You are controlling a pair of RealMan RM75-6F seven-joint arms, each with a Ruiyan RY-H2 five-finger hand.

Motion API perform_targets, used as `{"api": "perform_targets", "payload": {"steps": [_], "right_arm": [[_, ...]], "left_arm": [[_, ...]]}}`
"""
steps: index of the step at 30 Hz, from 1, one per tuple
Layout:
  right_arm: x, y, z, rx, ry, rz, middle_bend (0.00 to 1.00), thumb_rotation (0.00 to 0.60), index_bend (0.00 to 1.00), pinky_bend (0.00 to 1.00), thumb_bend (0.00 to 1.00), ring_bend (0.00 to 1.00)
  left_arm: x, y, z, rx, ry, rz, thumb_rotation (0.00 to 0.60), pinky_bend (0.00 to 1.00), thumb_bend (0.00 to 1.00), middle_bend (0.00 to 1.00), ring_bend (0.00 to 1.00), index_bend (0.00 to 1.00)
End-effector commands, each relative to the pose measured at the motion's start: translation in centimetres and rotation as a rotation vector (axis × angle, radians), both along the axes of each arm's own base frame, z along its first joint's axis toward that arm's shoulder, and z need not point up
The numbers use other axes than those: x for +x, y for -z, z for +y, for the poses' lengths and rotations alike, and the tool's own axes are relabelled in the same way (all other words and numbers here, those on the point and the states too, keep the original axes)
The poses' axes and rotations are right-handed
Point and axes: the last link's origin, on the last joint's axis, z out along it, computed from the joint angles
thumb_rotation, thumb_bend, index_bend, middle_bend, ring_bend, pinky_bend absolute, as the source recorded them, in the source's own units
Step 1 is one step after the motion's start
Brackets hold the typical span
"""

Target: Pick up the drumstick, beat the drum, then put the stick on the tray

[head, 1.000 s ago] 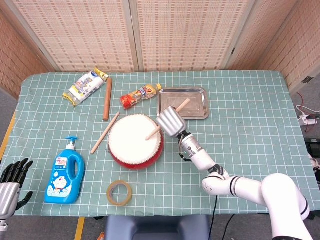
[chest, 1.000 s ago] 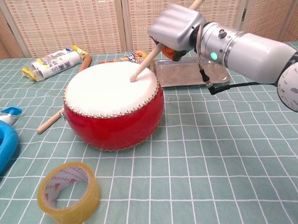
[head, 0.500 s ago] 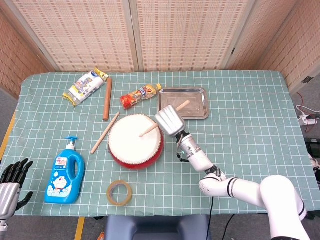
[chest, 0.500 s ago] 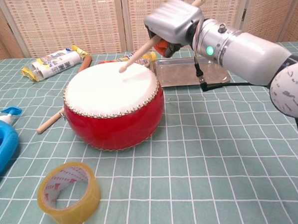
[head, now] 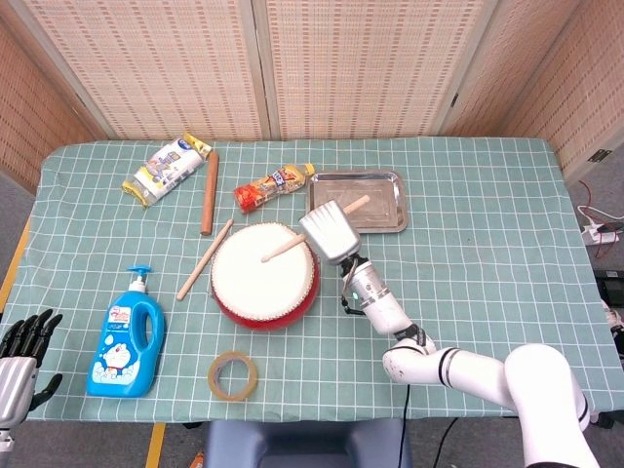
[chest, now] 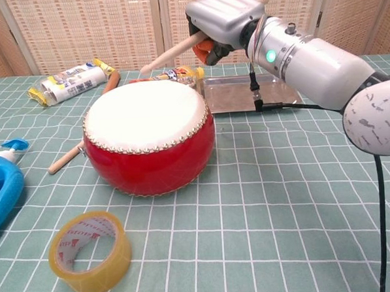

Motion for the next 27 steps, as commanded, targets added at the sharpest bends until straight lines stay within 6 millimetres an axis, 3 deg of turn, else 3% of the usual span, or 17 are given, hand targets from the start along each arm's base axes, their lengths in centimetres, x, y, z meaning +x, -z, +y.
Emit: {"api": "perform_targets", "payload": {"steps": [1,7,13,17,20,24,27], "right_arm": [[-1.0,0.7,0.0,0.004,0.002,0.088,1.00,0.600,1.00,1.00,0.69,1.00],[-2.7,1.7,-0.2,-0.003,0.009,0.262,1.00,0.600,1.00,1.00,0.70,1.00],[-0.2,-0.3,0.0,0.006,0.011,0.010,1.00,0.600,1.00,1.00,0.70,1.00],[0.5,-1.2,0.1,0.012,0.010,-0.081,1.00,0.600,1.00,1.00,0.70,1.00],[-0.3,-0.6,-0.1,0.011,0.019,0.002,1.00,0.600,1.00,1.00,0.70,1.00],[-2.7,1.4,-0.1,-0.004,0.015,0.247,1.00,0.600,1.00,1.00,0.70,1.00],[-3.3,1.9,-0.1,-0.015,0.020,0.299,1.00,0.600,1.00,1.00,0.71,1.00]], "left_arm": [[0.0,0.0,0.0,0.000,-0.001,0.000,0.600,0.00,0.23,0.00,0.00,0.00],[0.0,0.1,0.0,-0.004,-0.005,0.004,0.600,0.00,0.23,0.00,0.00,0.00],[0.1,0.0,0.1,0.001,-0.001,0.005,0.600,0.00,0.23,0.00,0.00,0.00],[0.1,0.0,0.1,0.002,0.001,0.005,0.600,0.00,0.23,0.00,0.00,0.00],[0.1,0.1,0.1,-0.002,0.001,0.005,0.600,0.00,0.23,0.00,0.00,0.00],[0.0,0.1,0.1,-0.002,-0.003,0.005,0.600,0.00,0.23,0.00,0.00,0.00],[0.0,0.2,0.1,-0.004,-0.005,0.006,0.600,0.00,0.23,0.00,0.00,0.00]]}}
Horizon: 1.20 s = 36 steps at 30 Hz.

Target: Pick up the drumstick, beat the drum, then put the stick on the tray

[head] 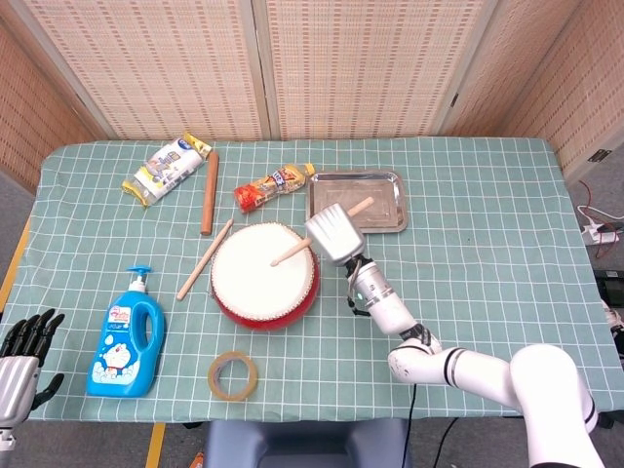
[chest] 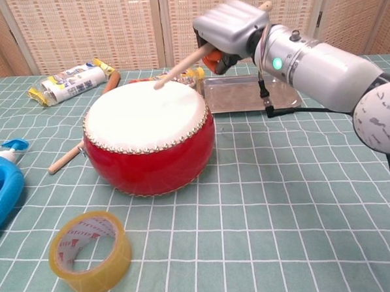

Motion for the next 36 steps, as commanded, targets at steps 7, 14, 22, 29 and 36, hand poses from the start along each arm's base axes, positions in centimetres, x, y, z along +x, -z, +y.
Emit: {"api": "perform_targets", "payload": {"steps": [7,14,22,29,36], "right_arm": [[1.1,-0.8,-0.1,-0.016,-0.022,-0.127,1.00,0.600,1.00,1.00,0.72,1.00],[0.0,0.3,-0.1,0.004,-0.002,-0.106,1.00,0.600,1.00,1.00,0.72,1.00],[-0.9,1.2,-0.3,0.009,0.010,-0.001,1.00,0.600,1.00,1.00,0.73,1.00],[1.3,-1.1,-0.3,-0.005,-0.034,-0.249,1.00,0.600,1.00,1.00,0.73,1.00],[-1.6,1.5,-0.4,0.019,0.034,0.005,1.00,0.600,1.00,1.00,0.73,1.00]], "left_arm": [[-0.1,0.0,0.0,0.003,-0.002,0.000,0.600,0.00,0.23,0.00,0.00,0.00],[0.0,0.1,0.1,-0.004,0.000,0.000,0.600,0.00,0.23,0.00,0.00,0.00],[-0.1,0.0,0.0,-0.001,-0.005,0.005,0.600,0.00,0.23,0.00,0.00,0.00],[0.1,0.1,0.2,0.000,0.002,0.001,0.600,0.00,0.23,0.00,0.00,0.00],[0.1,0.1,0.2,-0.003,0.000,0.002,0.600,0.00,0.23,0.00,0.00,0.00]]}}
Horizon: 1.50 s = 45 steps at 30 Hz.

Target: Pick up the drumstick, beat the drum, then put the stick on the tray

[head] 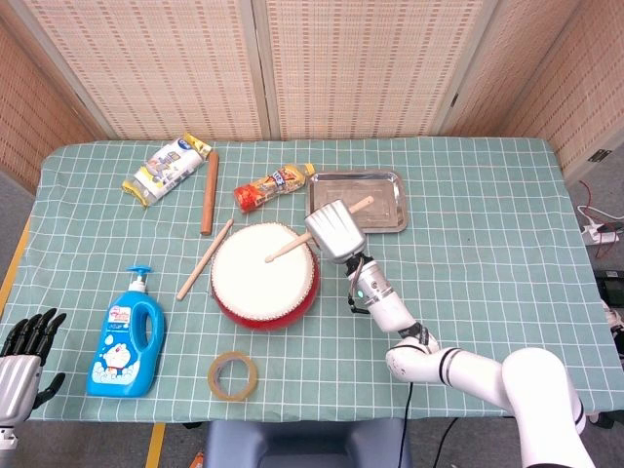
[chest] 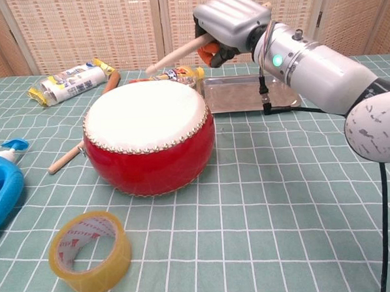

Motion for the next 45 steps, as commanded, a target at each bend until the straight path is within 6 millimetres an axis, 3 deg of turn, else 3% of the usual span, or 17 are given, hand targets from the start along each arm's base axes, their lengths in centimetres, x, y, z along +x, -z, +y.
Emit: {"api": "perform_targets", "payload": {"steps": [1,5,9,13,24,30,34,40,45], "right_arm": [[-2.0,1.8,0.0,0.015,0.050,0.192,1.00,0.600,1.00,1.00,0.73,1.00],[-1.7,1.6,-0.1,0.000,0.059,0.184,1.00,0.600,1.00,1.00,0.73,1.00],[0.4,-0.2,0.1,-0.026,0.008,-0.003,1.00,0.600,1.00,1.00,0.73,1.00],[1.1,-1.0,0.0,-0.029,-0.006,-0.106,1.00,0.600,1.00,1.00,0.73,1.00],[-2.0,2.2,-0.2,0.018,0.086,0.231,1.00,0.600,1.00,1.00,0.74,1.00],[0.4,0.0,0.1,-0.011,0.027,-0.011,1.00,0.600,1.00,1.00,0.75,1.00],[0.8,-0.6,0.2,-0.007,0.002,-0.117,1.00,0.600,1.00,1.00,0.75,1.00],[-0.5,0.7,-0.1,0.022,0.022,-0.028,1.00,0.600,1.00,1.00,0.75,1.00],[-2.7,2.7,0.1,0.081,0.050,0.201,1.00,0.600,1.00,1.00,0.75,1.00]], "left_arm": [[-0.1,0.0,-0.1,-0.001,-0.004,0.000,0.600,0.00,0.23,0.00,0.00,0.00],[-0.1,0.0,-0.1,-0.001,-0.008,0.000,0.600,0.00,0.23,0.00,0.00,0.00],[0.0,0.0,0.0,0.000,-0.002,0.000,0.600,0.00,0.23,0.00,0.00,0.00],[0.0,0.0,0.1,0.002,0.004,-0.002,0.600,0.00,0.23,0.00,0.00,0.00],[-0.2,0.2,0.1,-0.006,-0.005,0.001,0.600,0.00,0.23,0.00,0.00,0.00],[-0.2,0.1,0.2,-0.001,-0.004,-0.001,0.600,0.00,0.23,0.00,0.00,0.00],[-0.1,0.1,0.2,-0.001,0.003,-0.002,0.600,0.00,0.23,0.00,0.00,0.00],[-0.2,0.1,0.2,-0.003,-0.004,0.002,0.600,0.00,0.23,0.00,0.00,0.00],[0.0,0.2,0.2,-0.007,-0.002,0.004,0.600,0.00,0.23,0.00,0.00,0.00]]}}
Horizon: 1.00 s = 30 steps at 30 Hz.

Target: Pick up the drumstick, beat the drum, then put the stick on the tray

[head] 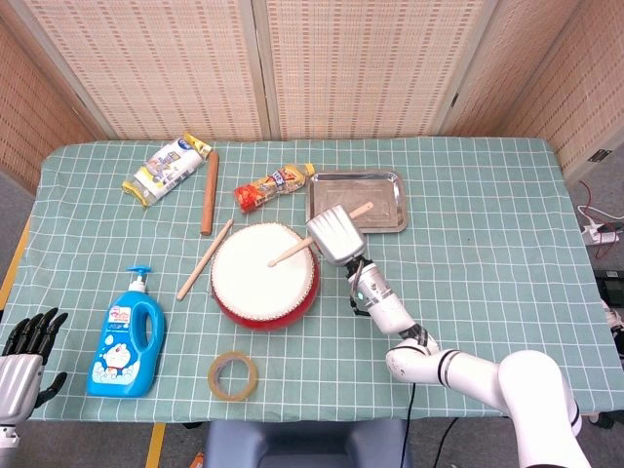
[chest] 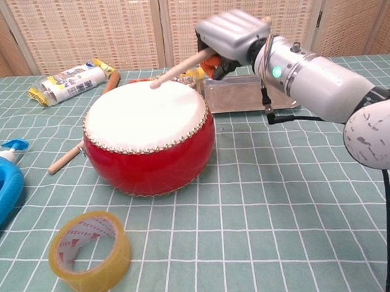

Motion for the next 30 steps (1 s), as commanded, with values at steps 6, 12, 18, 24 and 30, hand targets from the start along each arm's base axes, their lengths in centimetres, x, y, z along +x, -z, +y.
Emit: {"api": "perform_targets", "payload": {"steps": [6,12,18,24,30], "right_arm": [[-0.5,-0.2,0.1,-0.002,0.036,-0.040,1.00,0.600,1.00,1.00,0.76,1.00],[-1.6,-3.6,-1.9,-0.049,0.125,-0.260,1.00,0.600,1.00,1.00,0.76,1.00],[-6.2,-4.0,-4.1,-0.035,0.306,-0.258,1.00,0.600,1.00,1.00,0.76,1.00],[-8.7,-2.4,-5.9,0.019,0.435,-0.250,1.00,0.600,1.00,1.00,0.73,1.00],[-8.9,-1.2,-7.3,0.049,0.488,-0.252,0.99,0.600,1.00,1.00,0.60,0.98]], "left_arm": [[0.0,-0.1,-0.1,0.004,-0.005,0.002,0.600,0.00,0.23,0.00,0.00,0.00],[0.1,-0.1,-0.2,0.004,-0.001,0.003,0.600,0.00,0.23,0.00,0.00,0.00],[0.3,-0.1,-0.2,0.002,0.003,0.004,0.600,0.00,0.23,0.00,0.00,0.00],[0.5,0.0,-0.3,0.001,-0.003,0.006,0.600,0.00,0.23,0.00,0.00,0.00],[0.3,-0.2,-0.5,0.007,-0.023,0.009,0.600,0.00,0.23,0.00,0.00,0.00]]}}
